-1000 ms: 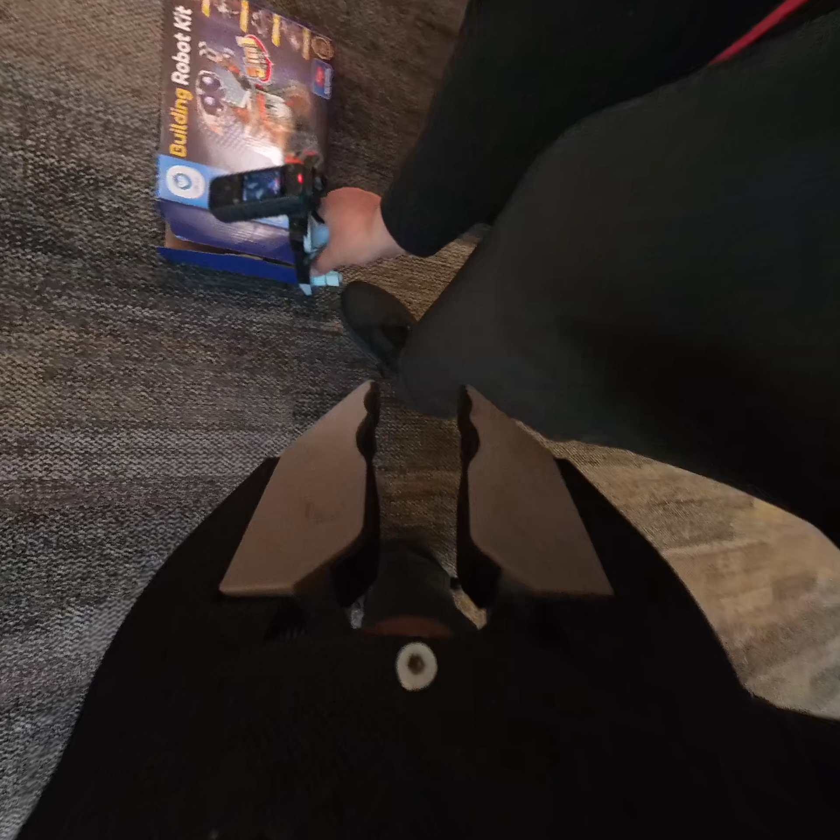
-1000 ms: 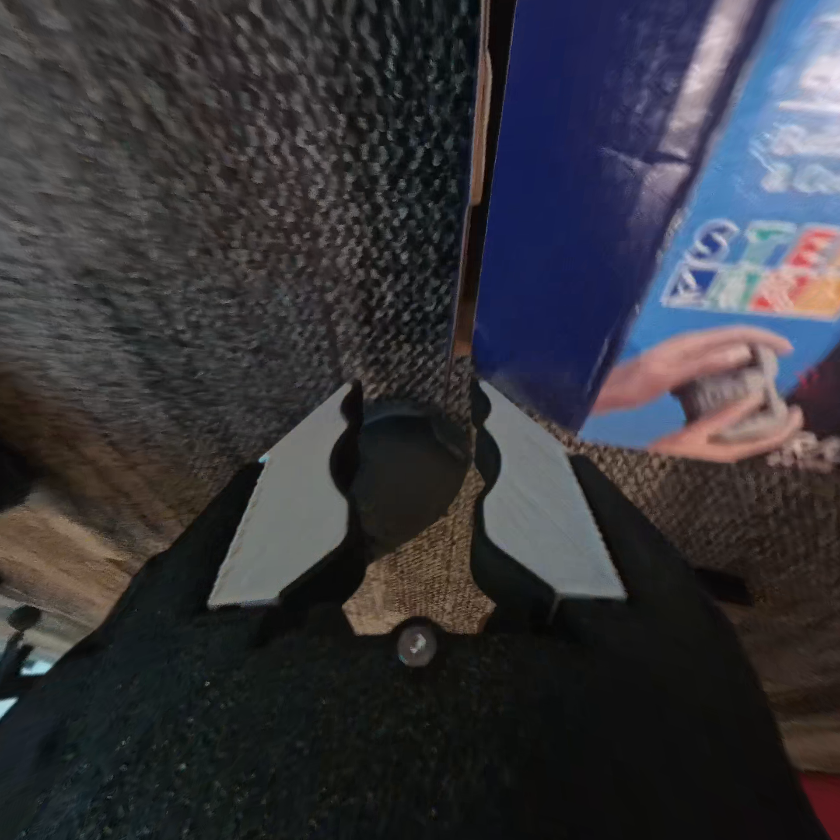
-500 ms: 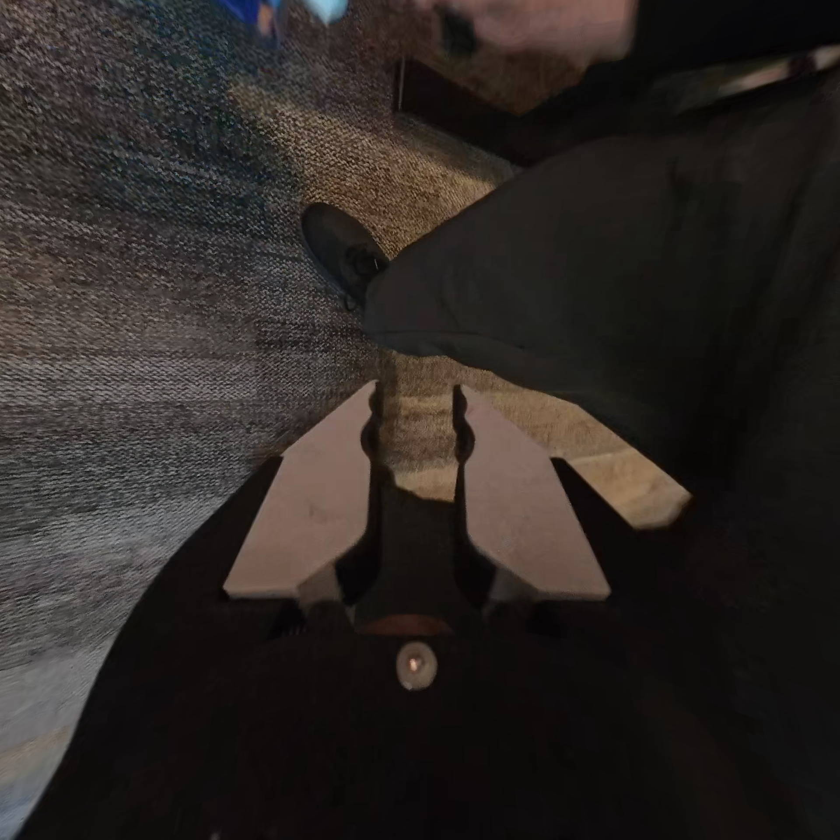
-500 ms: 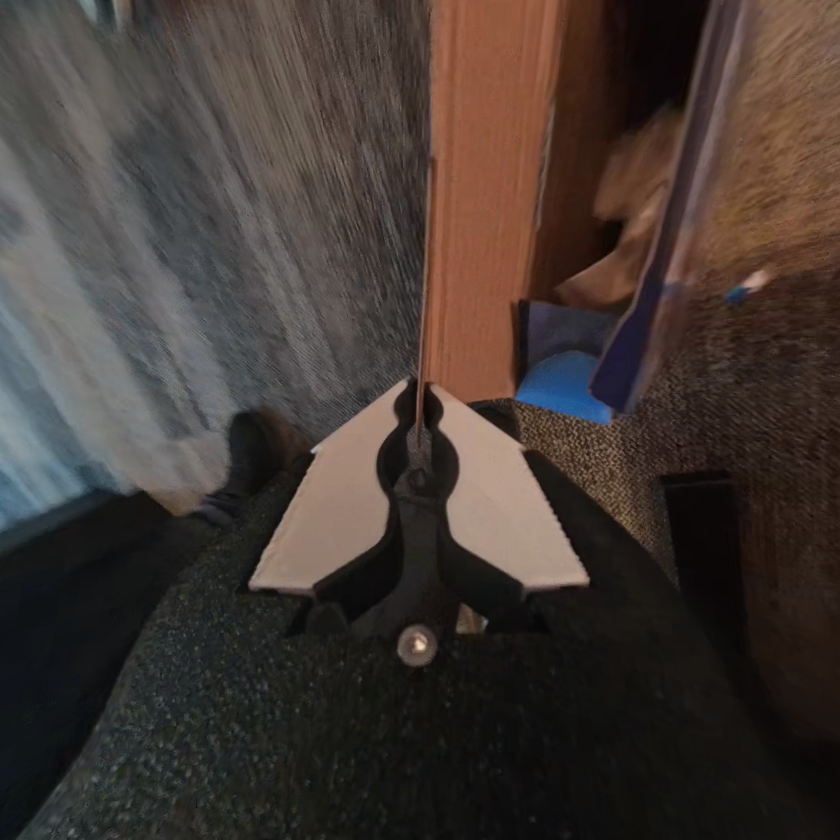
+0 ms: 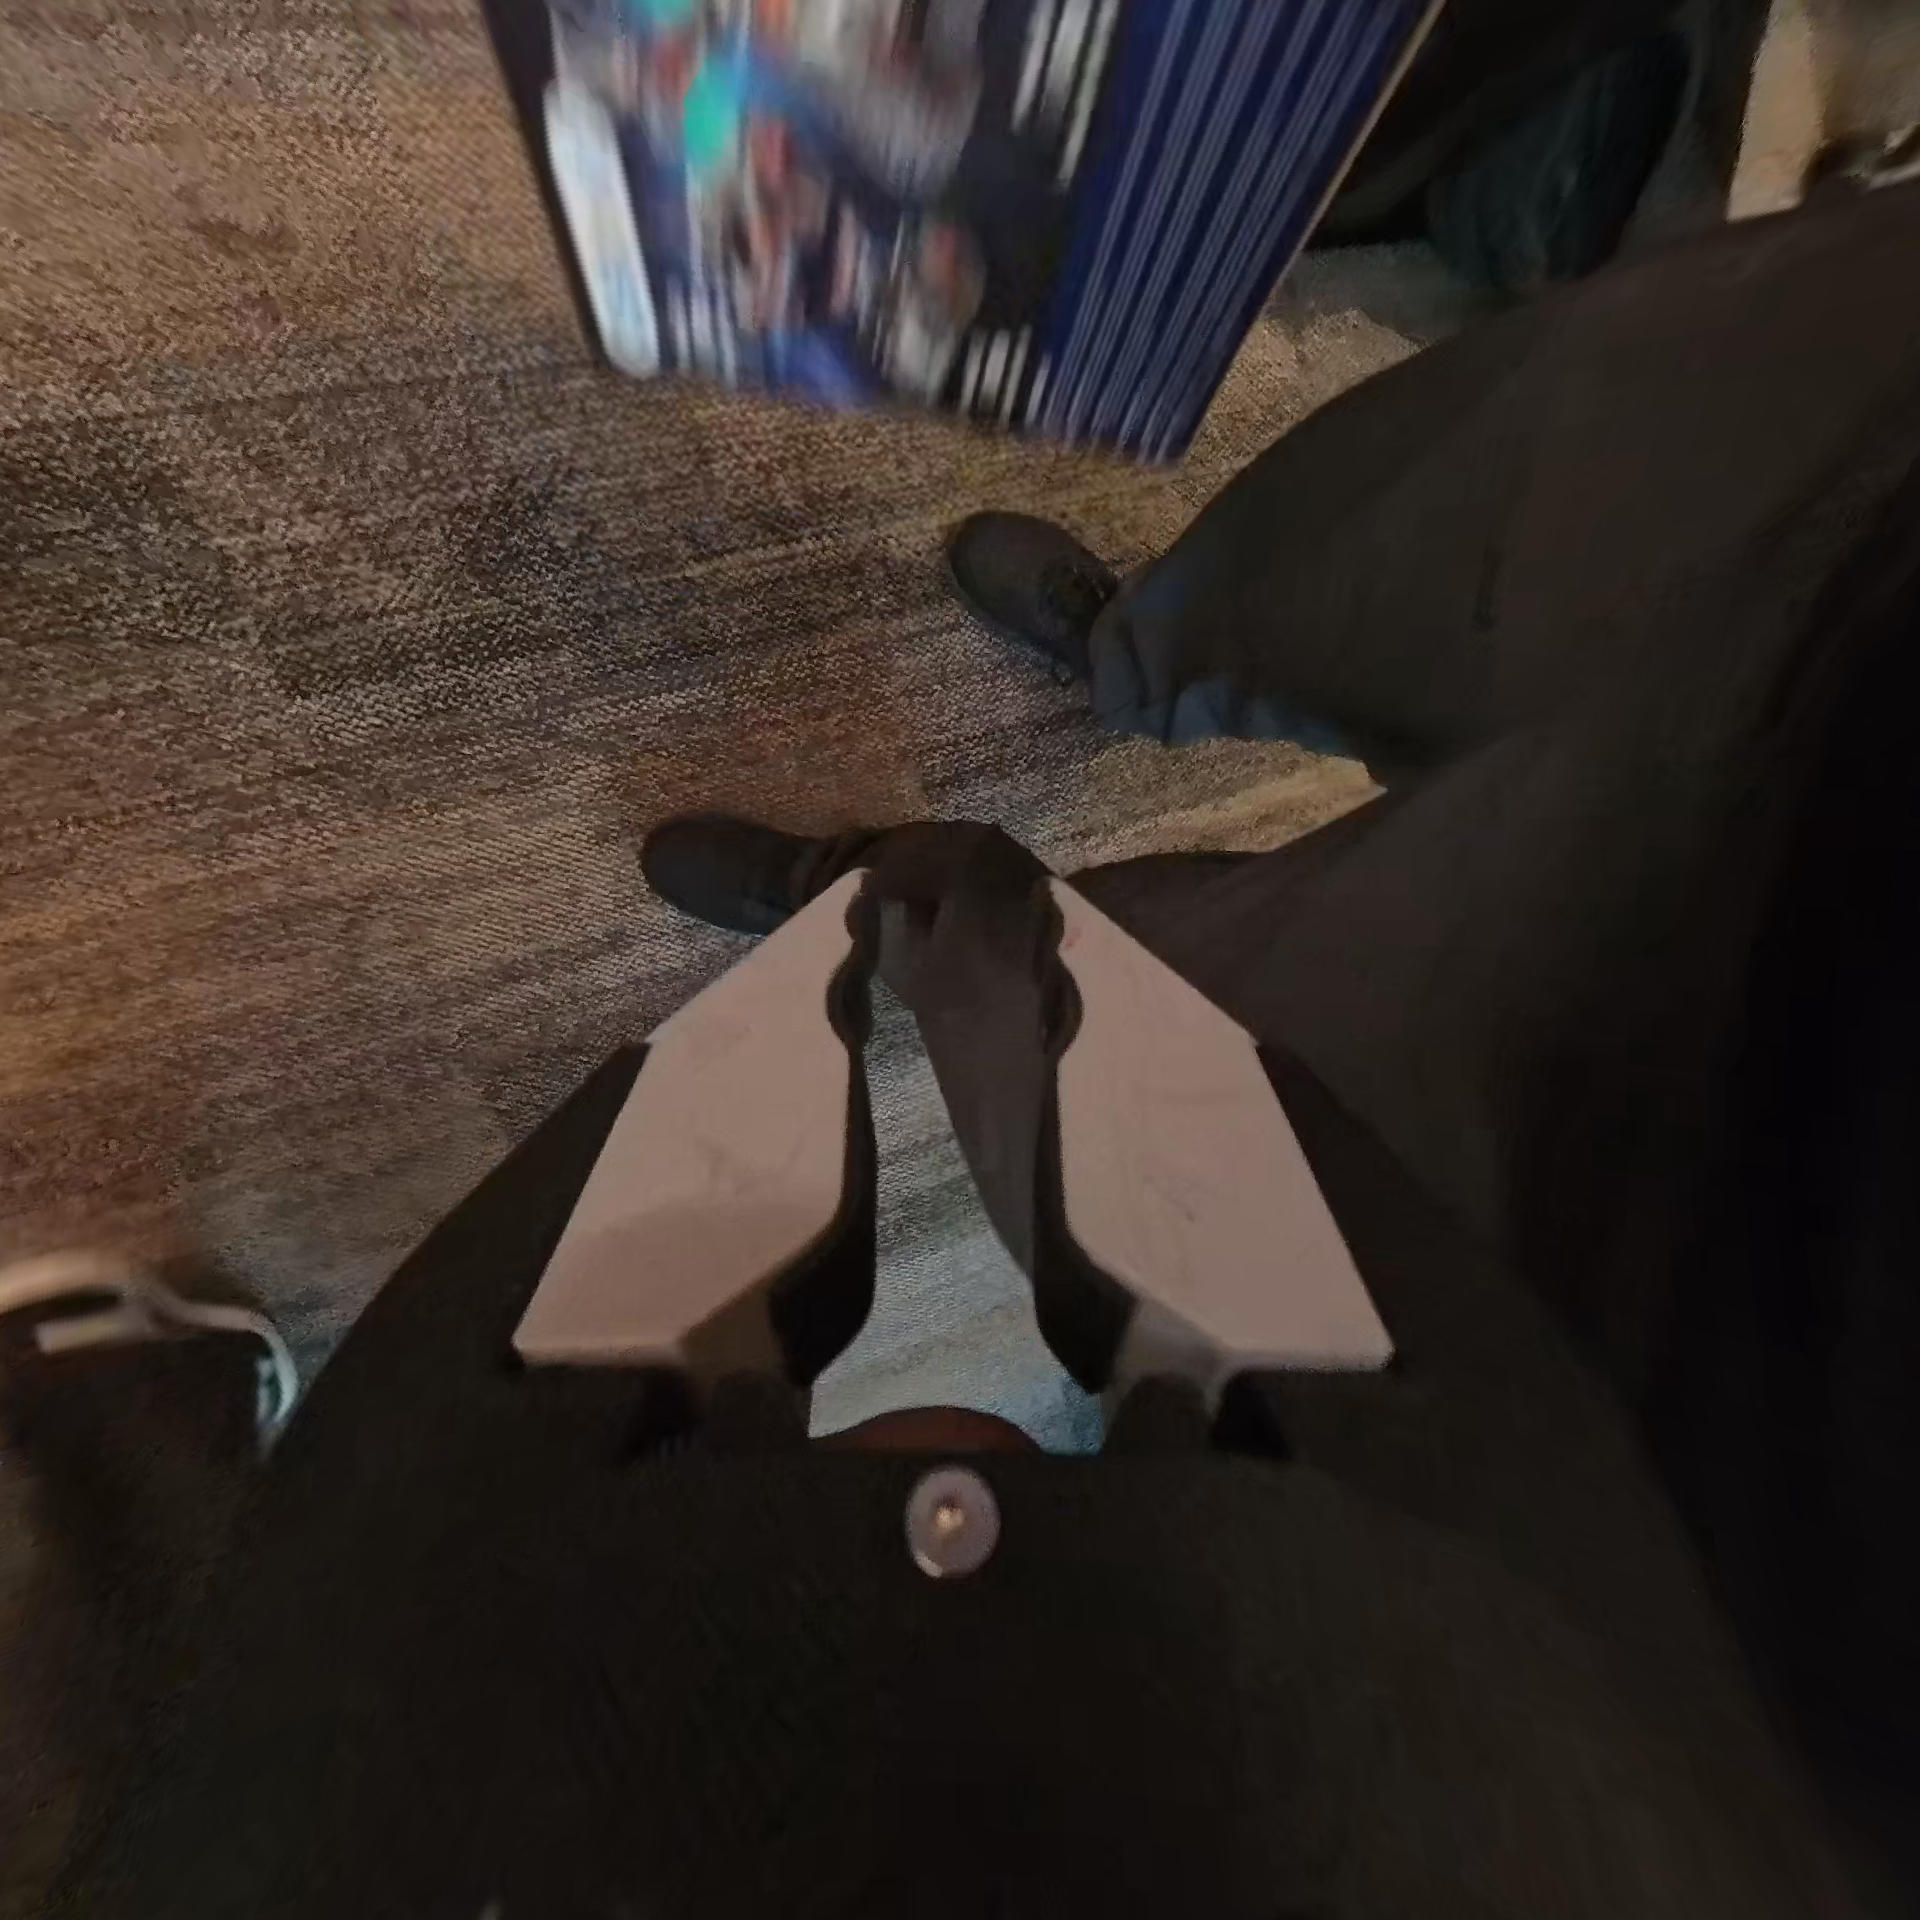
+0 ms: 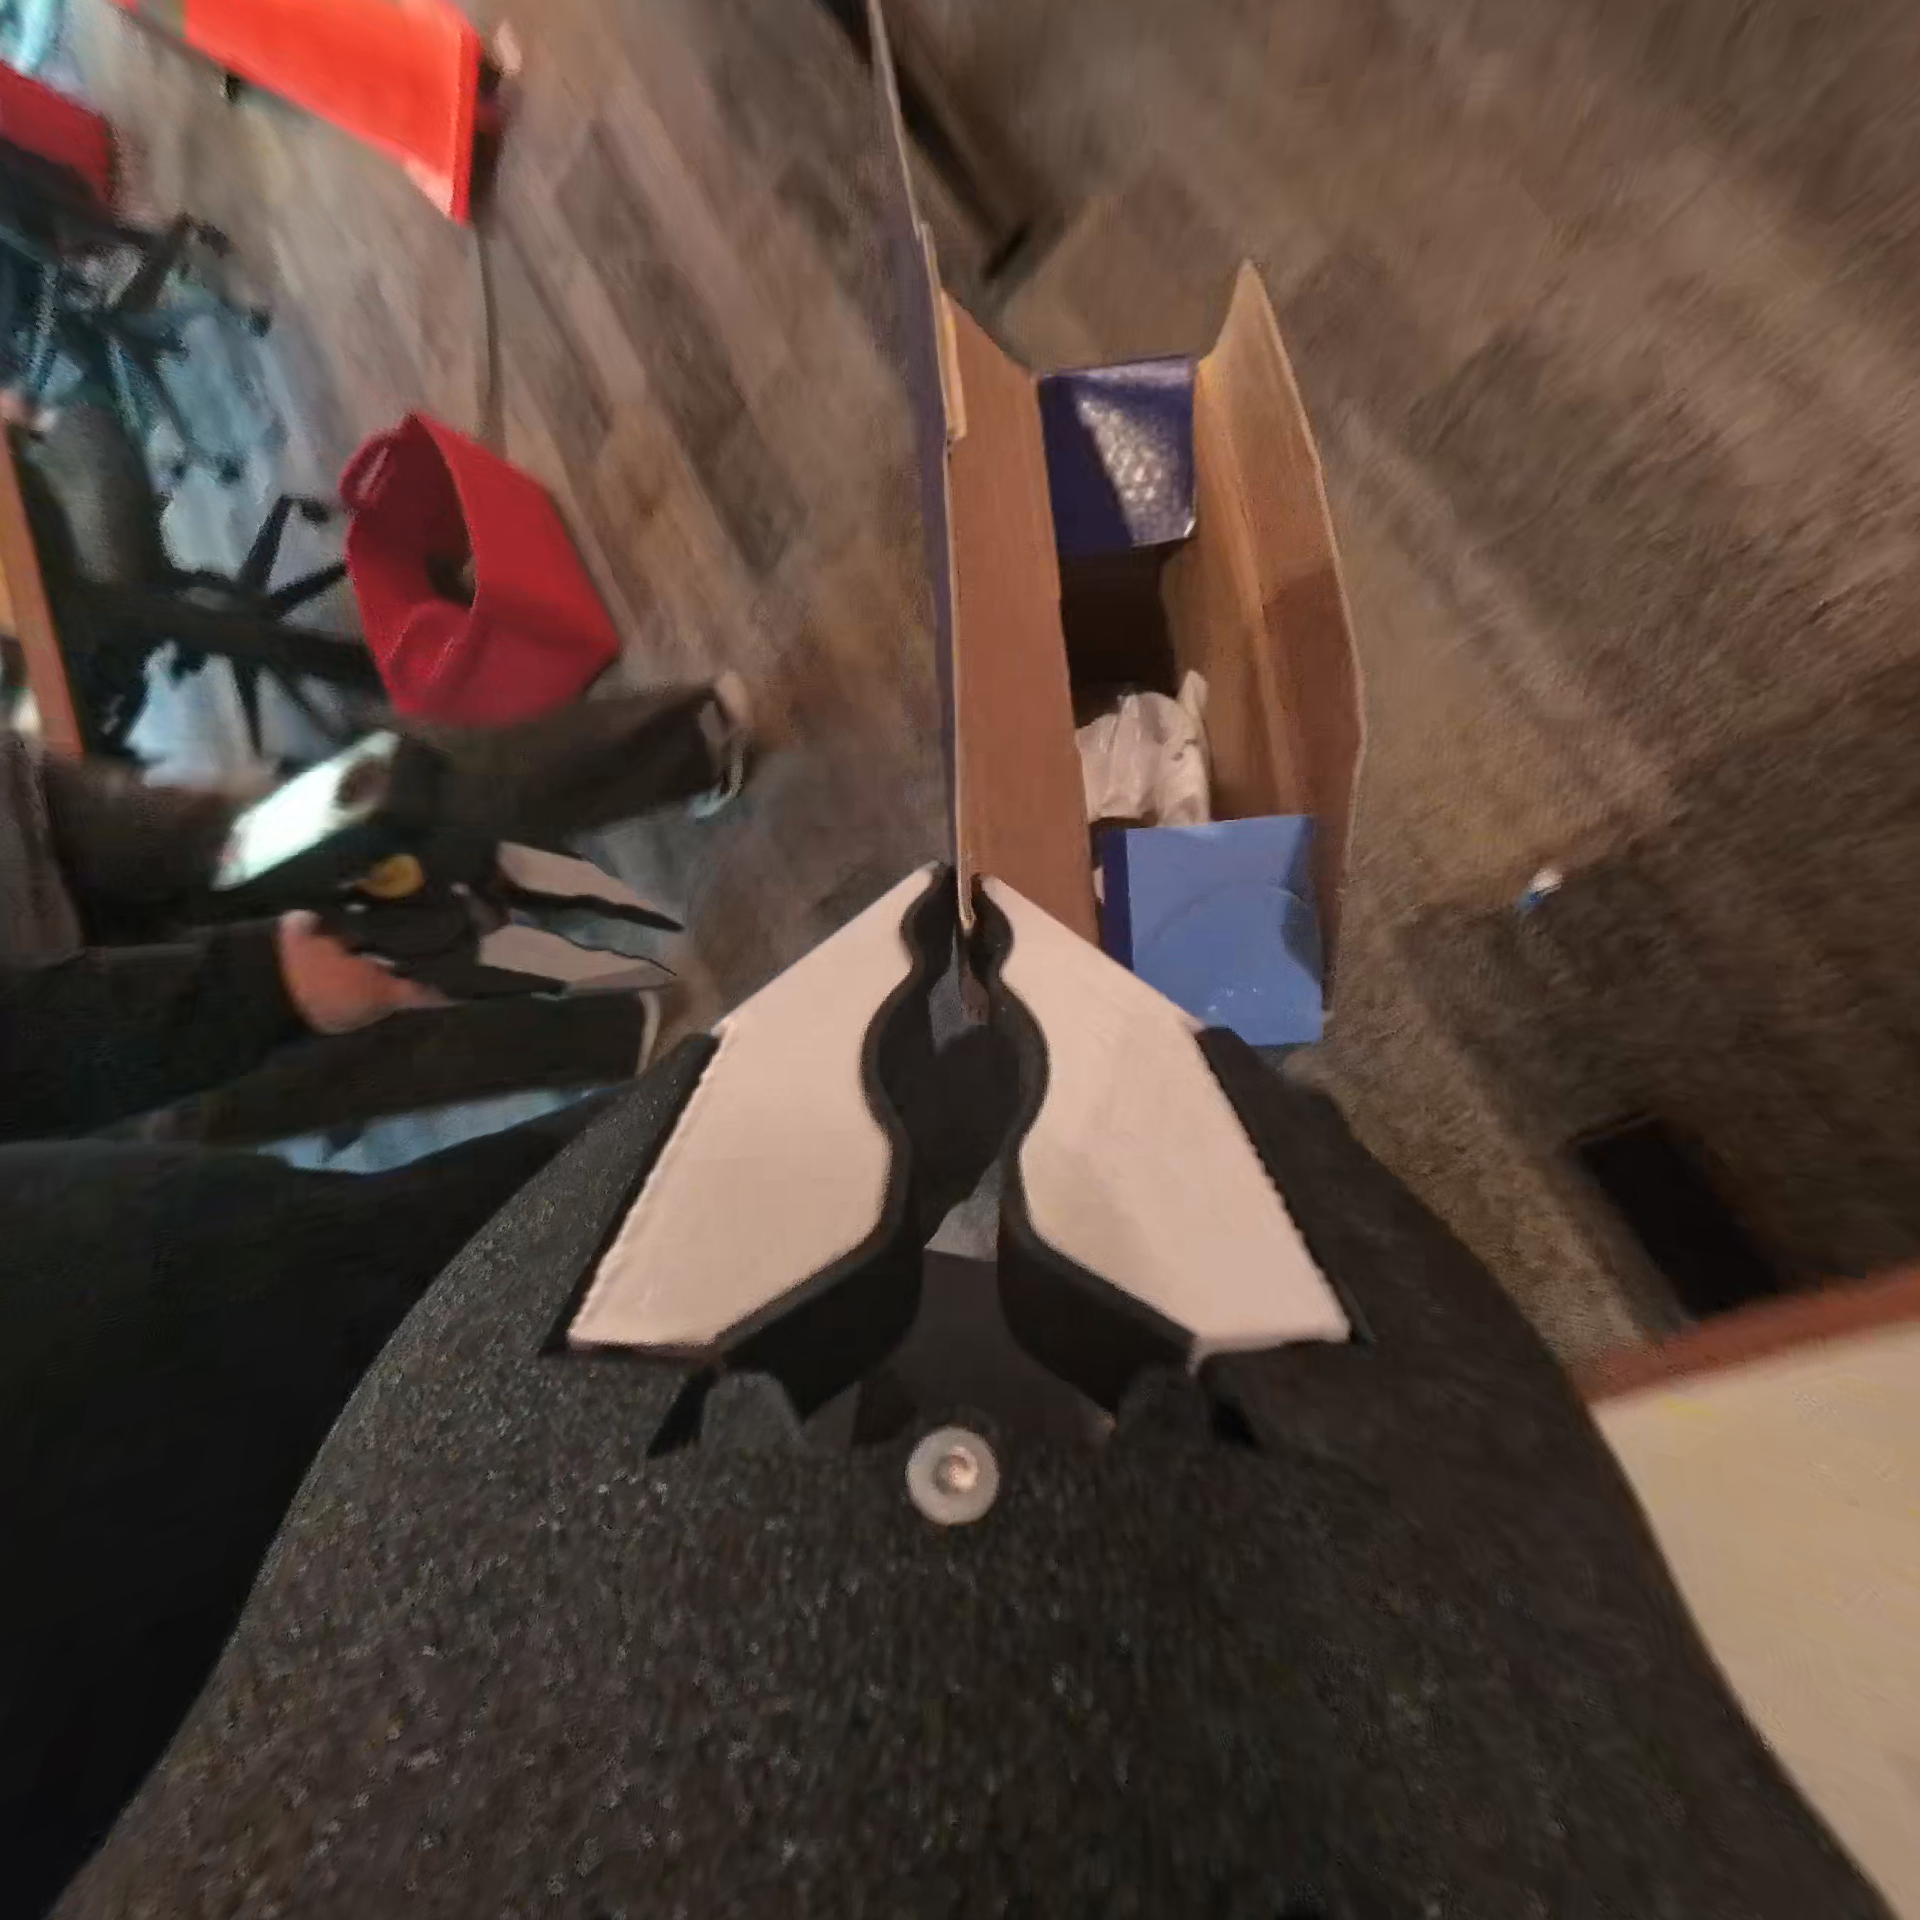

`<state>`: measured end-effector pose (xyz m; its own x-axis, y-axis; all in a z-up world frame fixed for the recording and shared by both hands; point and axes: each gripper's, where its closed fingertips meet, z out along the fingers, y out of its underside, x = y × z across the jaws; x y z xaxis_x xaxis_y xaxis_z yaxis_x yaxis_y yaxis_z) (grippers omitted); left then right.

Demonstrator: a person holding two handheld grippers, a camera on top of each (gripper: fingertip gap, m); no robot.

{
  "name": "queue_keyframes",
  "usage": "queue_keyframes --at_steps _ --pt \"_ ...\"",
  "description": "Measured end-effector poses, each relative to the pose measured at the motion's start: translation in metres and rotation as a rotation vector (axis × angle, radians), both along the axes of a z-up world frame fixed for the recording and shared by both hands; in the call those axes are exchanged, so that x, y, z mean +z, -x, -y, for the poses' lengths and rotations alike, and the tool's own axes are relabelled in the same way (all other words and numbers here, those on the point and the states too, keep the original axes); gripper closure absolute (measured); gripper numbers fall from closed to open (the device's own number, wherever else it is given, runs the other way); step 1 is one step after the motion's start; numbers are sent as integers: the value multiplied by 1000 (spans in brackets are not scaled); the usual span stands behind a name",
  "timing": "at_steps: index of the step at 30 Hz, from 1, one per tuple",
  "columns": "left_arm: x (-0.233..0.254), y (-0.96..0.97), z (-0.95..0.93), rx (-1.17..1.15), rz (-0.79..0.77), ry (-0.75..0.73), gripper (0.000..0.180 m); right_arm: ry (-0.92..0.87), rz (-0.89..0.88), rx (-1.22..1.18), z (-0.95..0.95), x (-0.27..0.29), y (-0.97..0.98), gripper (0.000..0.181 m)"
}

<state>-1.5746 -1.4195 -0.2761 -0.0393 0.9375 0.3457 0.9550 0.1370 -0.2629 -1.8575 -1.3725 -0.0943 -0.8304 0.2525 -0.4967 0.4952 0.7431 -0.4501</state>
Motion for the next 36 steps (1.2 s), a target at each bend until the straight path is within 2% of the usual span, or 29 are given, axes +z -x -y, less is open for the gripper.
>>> queue_keyframes --at_steps 6,11,13,17,19,24,26,30,36 --pt "-11 -8 64 -90 -10 -44 153 101 -322 -318 -39 174 68 181" --pt "-1 9 97 -180 -68 -33 153 99 -551 -587 -104 250 142 180" --pt "3 18 108 -196 -93 -13 153 49 -621 -680 -136 252 169 180" --pt "12 32 118 -178 -116 -13 153 -4 -553 -853 -196 222 210 180" --pt "15 36 118 -188 -115 -4 153 -32 -585 -921 -226 219 231 180" --pt "24 44 112 -216 -79 12 153 -184 -686 -982 -298 218 279 180" --pt "29 54 108 -244 -74 22 153 -196 -614 -1028 -325 208 295 178" --pt "35 82 99 -306 -34 47 153 -250 -588 -1067 -383 188 328 177" --pt "48 138 88 -376 -4 79 154 34 -587 -1132 -392 229 354 177"
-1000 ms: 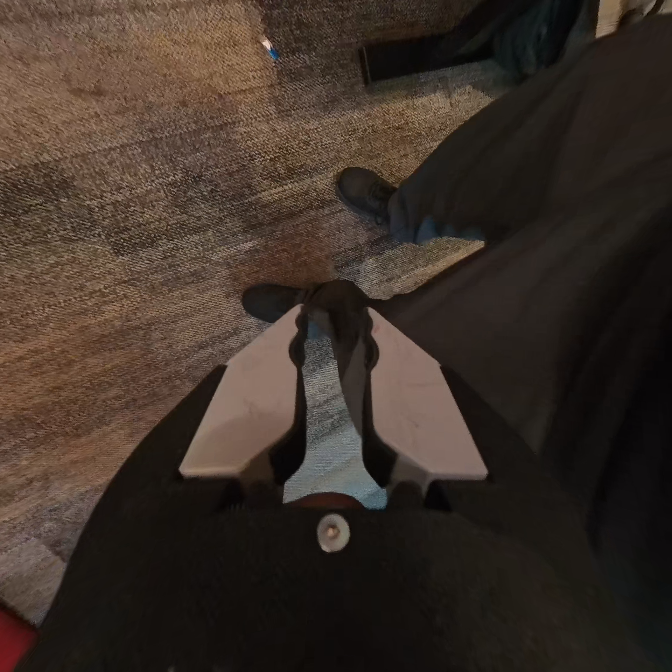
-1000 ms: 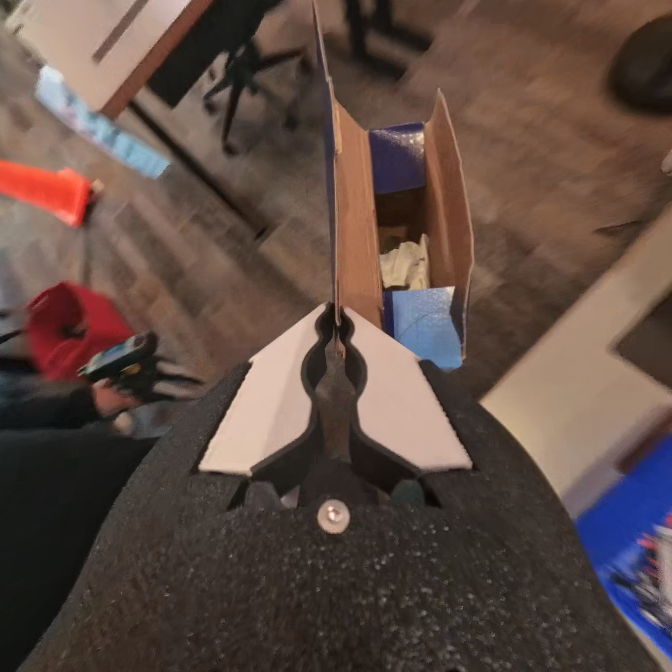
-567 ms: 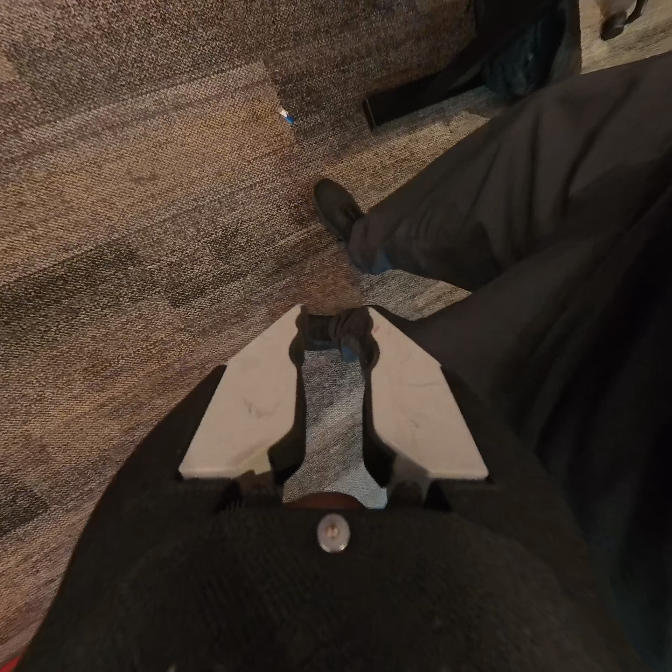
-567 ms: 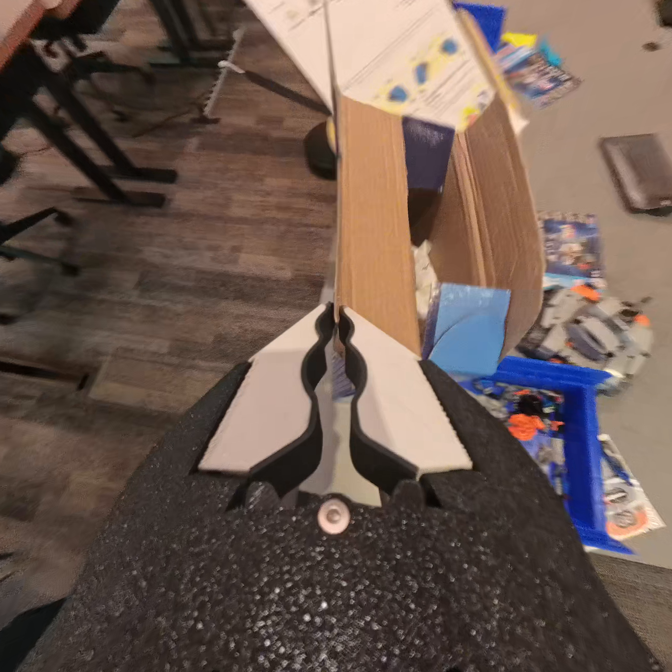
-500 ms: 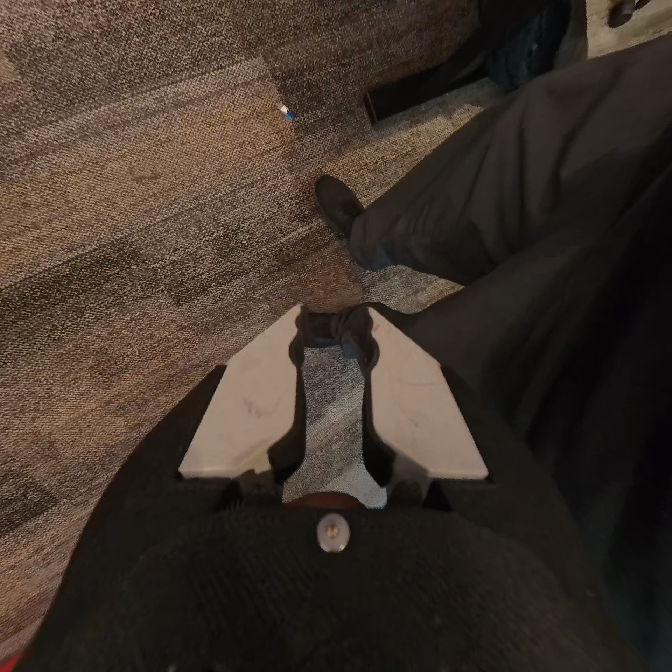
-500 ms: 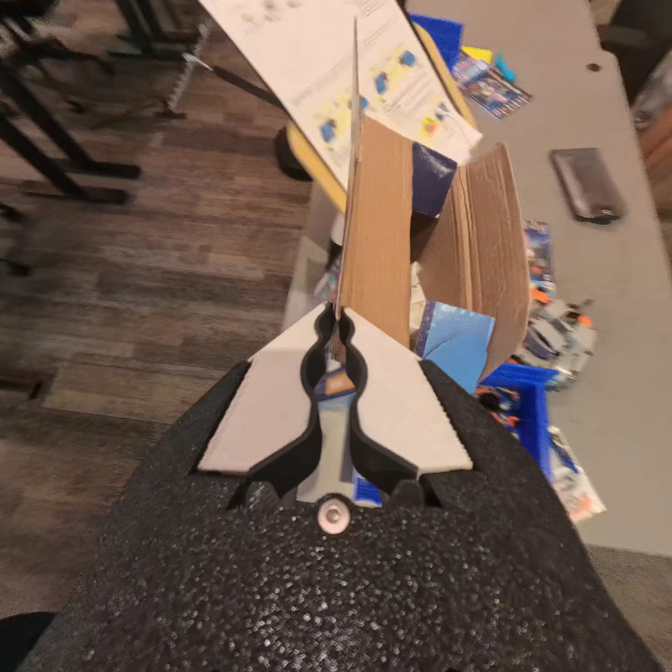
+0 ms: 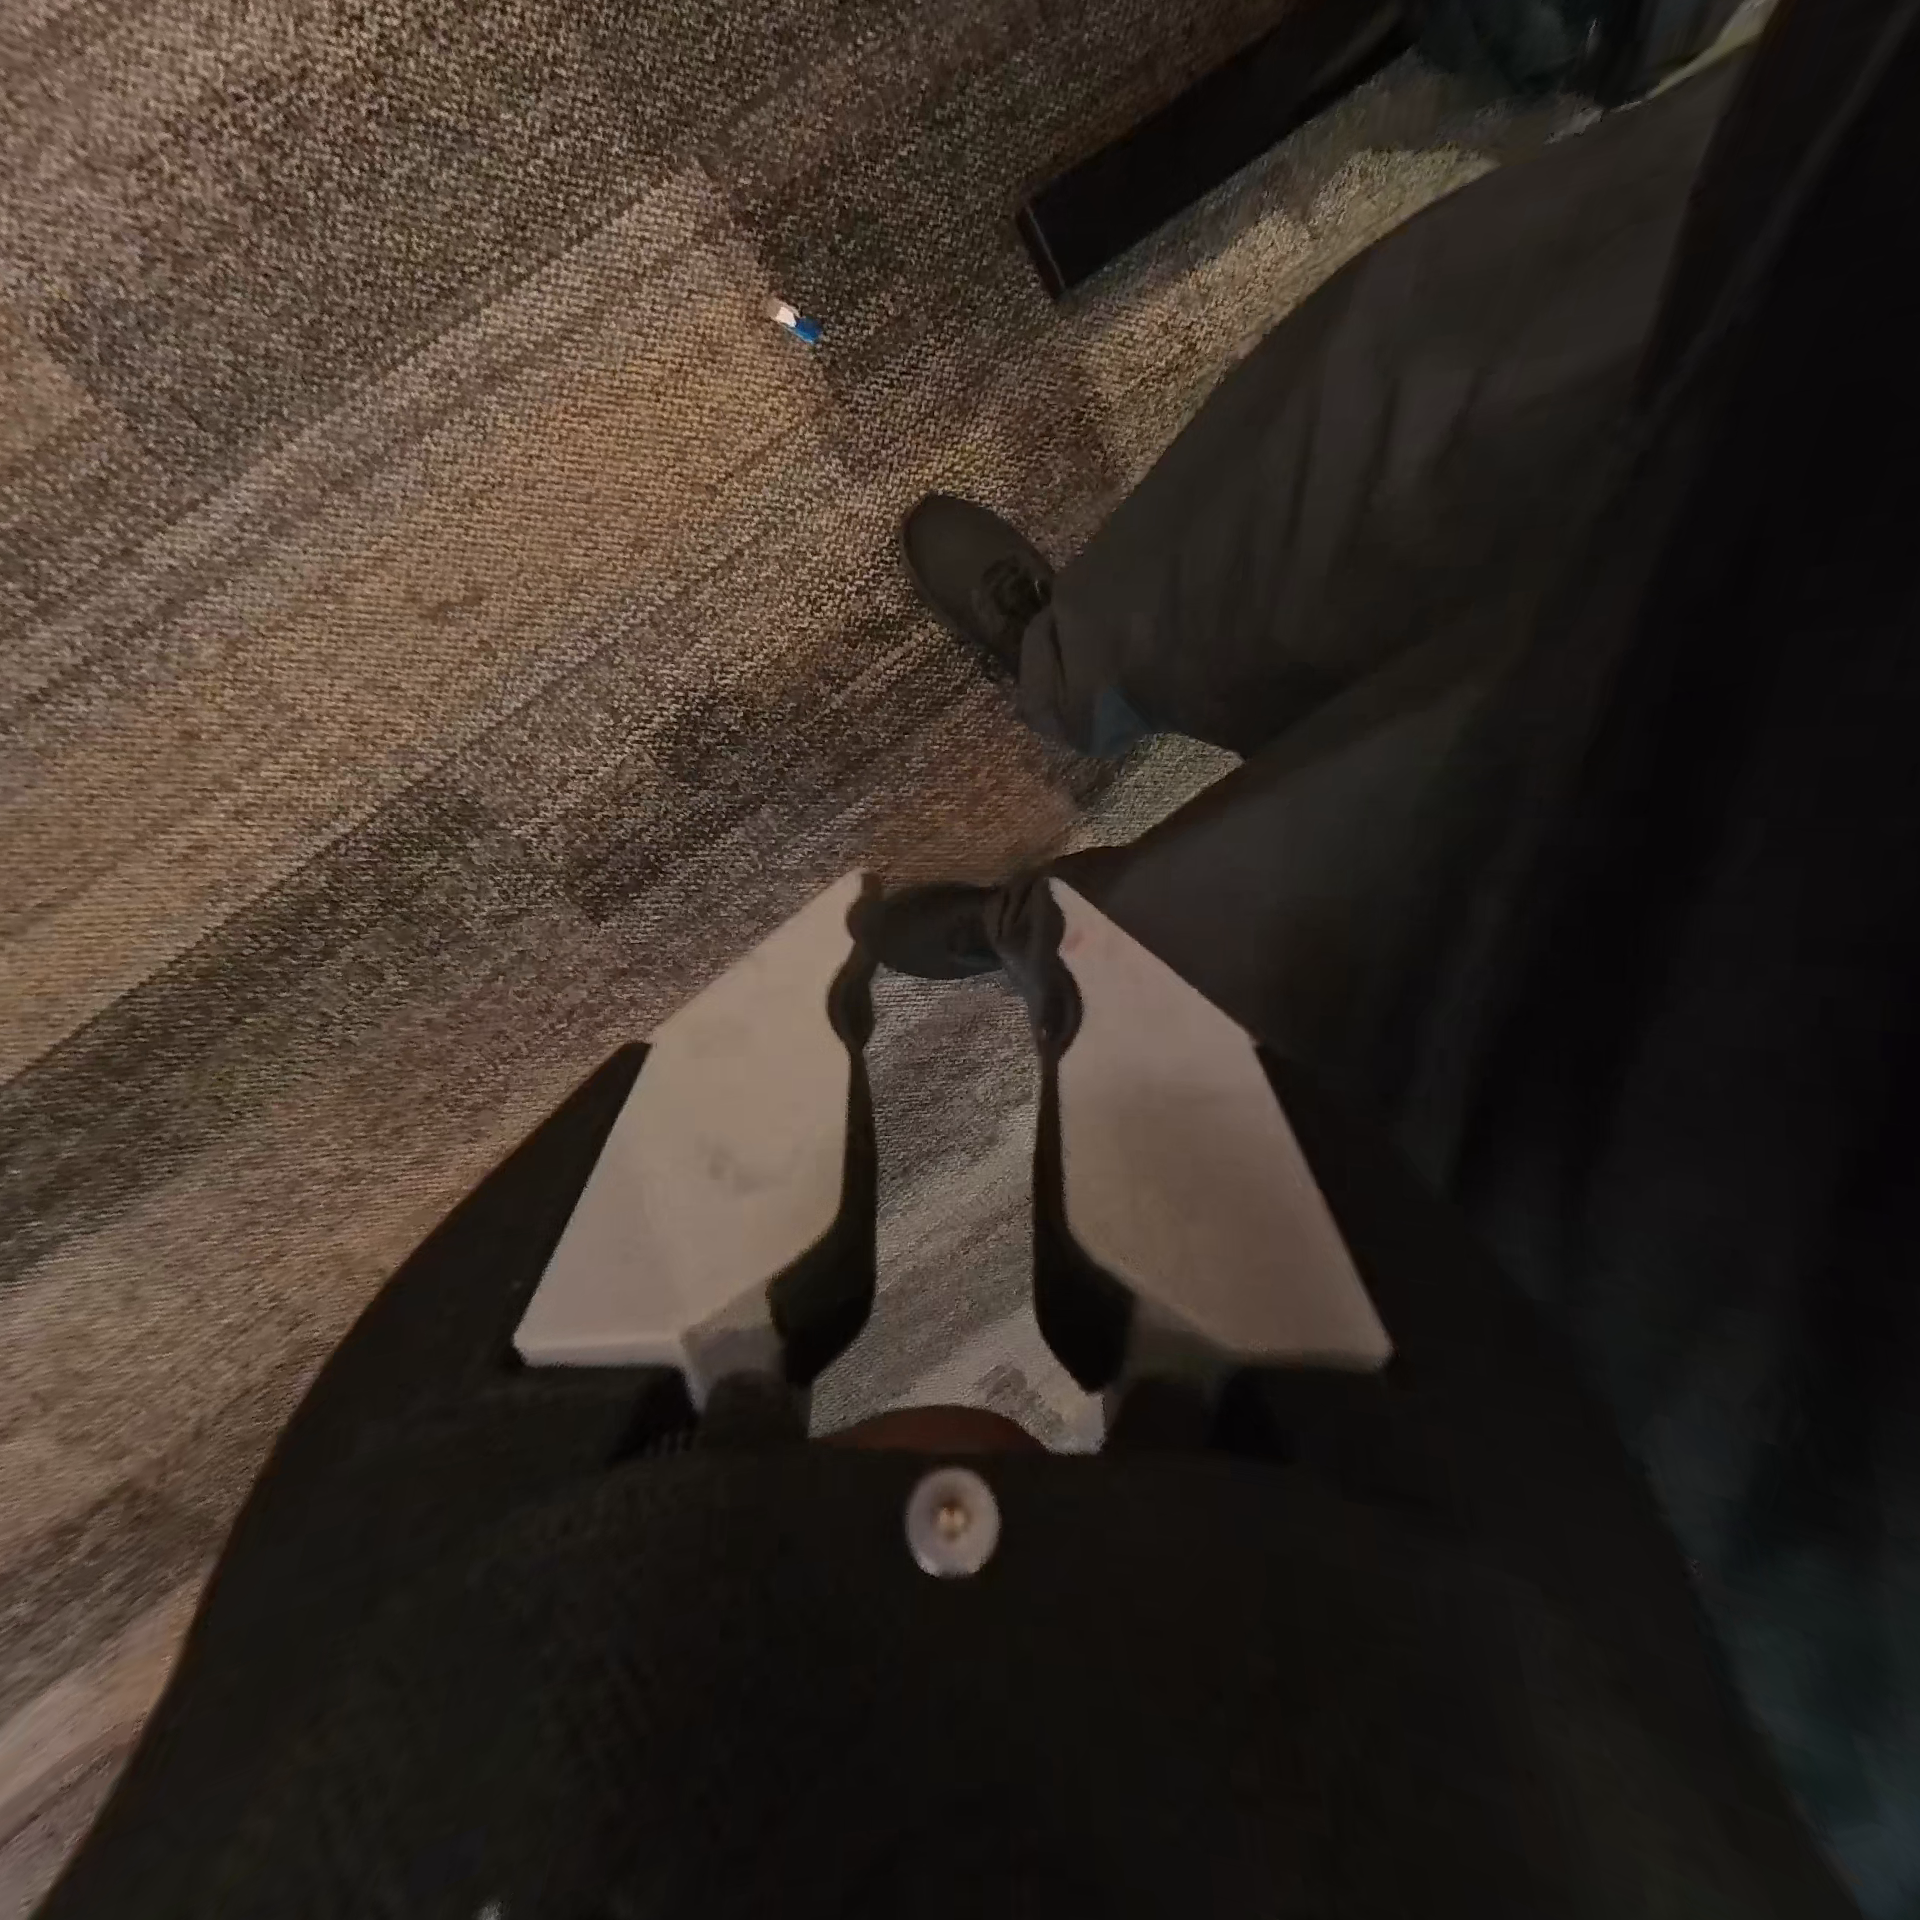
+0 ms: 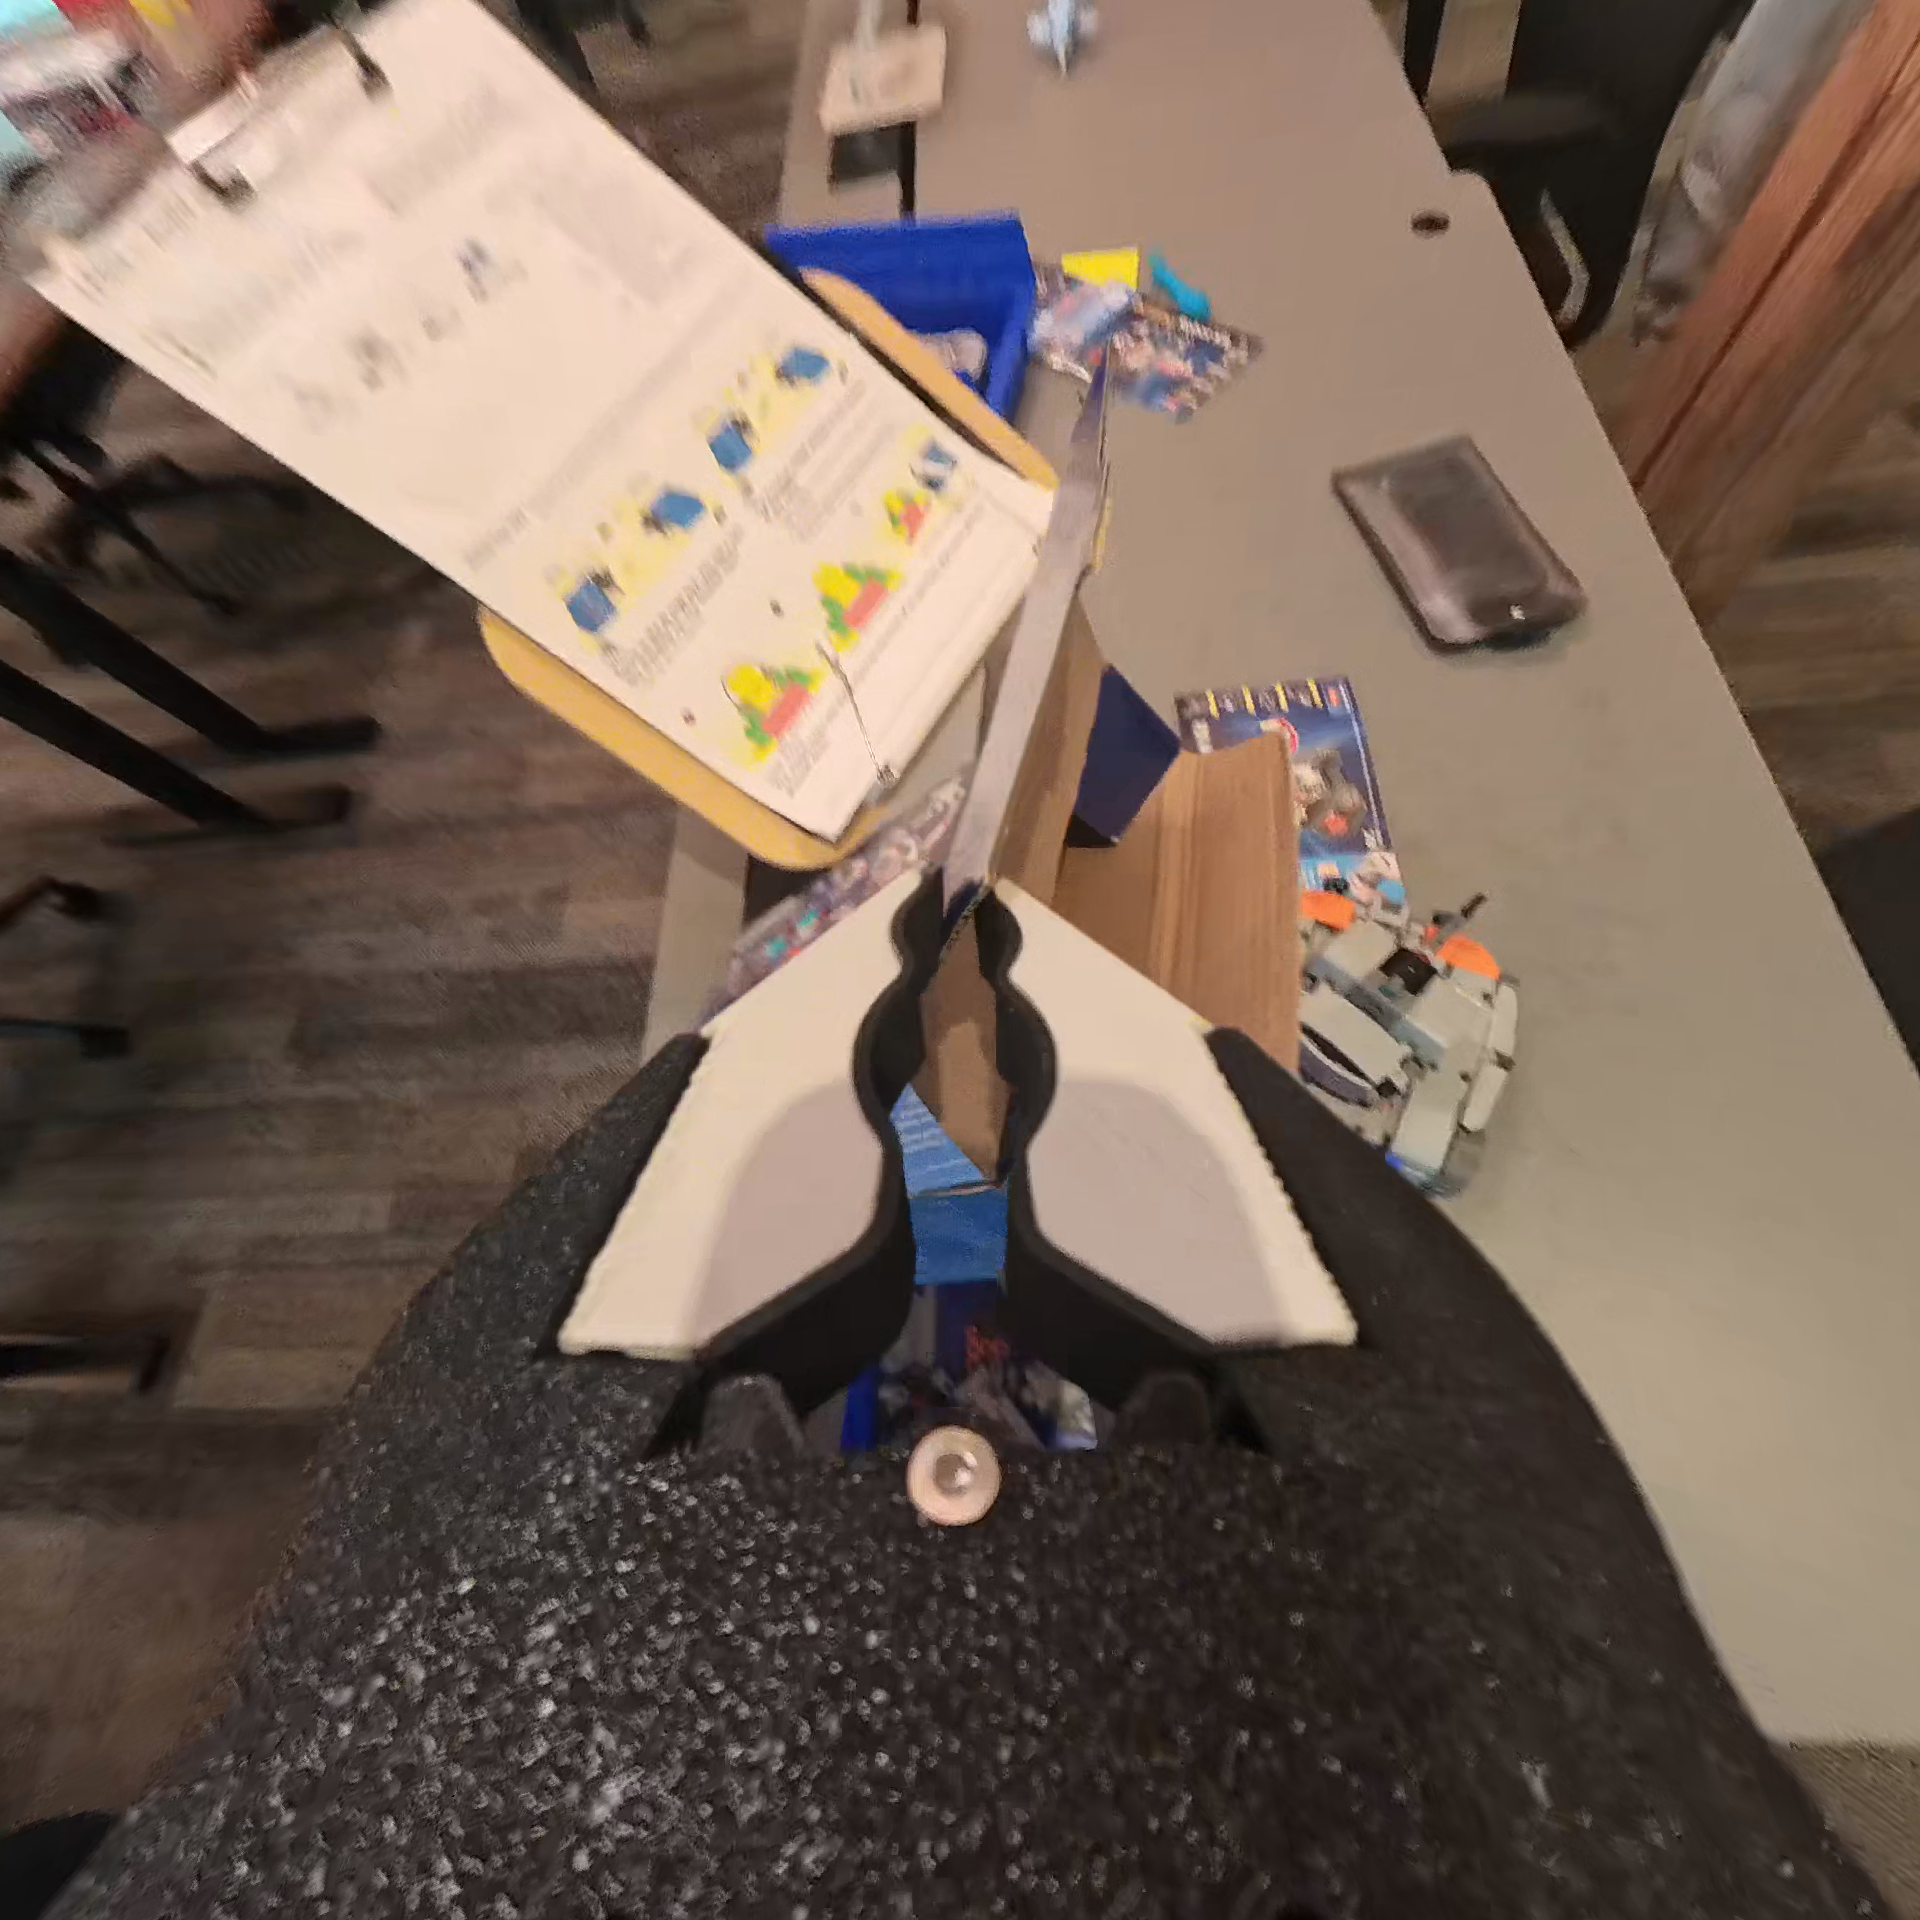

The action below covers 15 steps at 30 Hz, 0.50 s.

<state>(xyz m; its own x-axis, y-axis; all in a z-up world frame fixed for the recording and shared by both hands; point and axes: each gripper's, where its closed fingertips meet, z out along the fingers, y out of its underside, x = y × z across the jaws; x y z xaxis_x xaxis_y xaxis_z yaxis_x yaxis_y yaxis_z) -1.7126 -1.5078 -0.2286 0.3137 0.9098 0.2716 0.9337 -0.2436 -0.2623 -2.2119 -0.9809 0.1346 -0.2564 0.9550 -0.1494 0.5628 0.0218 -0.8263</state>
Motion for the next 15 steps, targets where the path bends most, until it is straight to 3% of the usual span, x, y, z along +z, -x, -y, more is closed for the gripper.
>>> queue_keyframes --at_steps 5,15 --pt "3 36 -7 -22 24 11 154 6 -237 -68 22 31 17 179" --pt "-6 58 -5 -271 25 12 155 -60 -494 -229 36 98 54 180"
